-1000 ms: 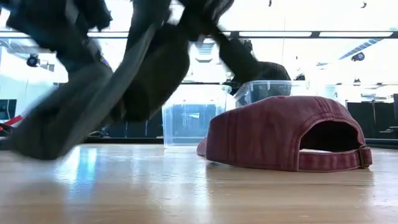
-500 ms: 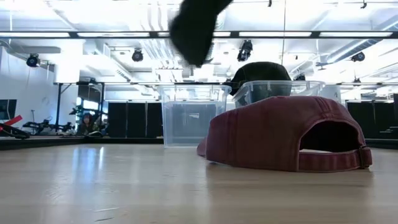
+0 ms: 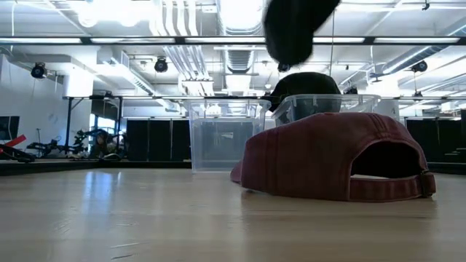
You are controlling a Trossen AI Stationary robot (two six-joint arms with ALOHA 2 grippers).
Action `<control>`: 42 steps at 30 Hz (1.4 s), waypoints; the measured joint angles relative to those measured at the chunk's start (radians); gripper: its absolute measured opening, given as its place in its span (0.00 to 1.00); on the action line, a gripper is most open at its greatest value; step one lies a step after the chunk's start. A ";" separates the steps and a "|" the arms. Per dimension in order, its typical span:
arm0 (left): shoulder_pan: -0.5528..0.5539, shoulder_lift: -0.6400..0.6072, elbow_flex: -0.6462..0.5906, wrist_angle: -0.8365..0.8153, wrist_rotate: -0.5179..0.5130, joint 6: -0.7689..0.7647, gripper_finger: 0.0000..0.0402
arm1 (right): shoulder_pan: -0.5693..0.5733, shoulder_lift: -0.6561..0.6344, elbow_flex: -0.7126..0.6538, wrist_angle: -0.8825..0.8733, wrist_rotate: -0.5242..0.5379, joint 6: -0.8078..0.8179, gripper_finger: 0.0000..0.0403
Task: Pick & Place hat
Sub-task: Put the black cap into the right transparent bin
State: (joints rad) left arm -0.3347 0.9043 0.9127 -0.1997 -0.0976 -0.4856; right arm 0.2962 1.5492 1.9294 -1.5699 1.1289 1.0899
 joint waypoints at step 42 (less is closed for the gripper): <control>0.065 0.018 -0.070 0.013 -0.350 -0.162 0.24 | -0.671 -0.029 -0.438 0.323 -0.798 -0.582 0.39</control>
State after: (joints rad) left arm -0.2695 0.9219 0.8429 -0.1863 -0.4473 -0.6474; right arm -0.3748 1.5199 1.4918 -1.2470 0.3310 0.5083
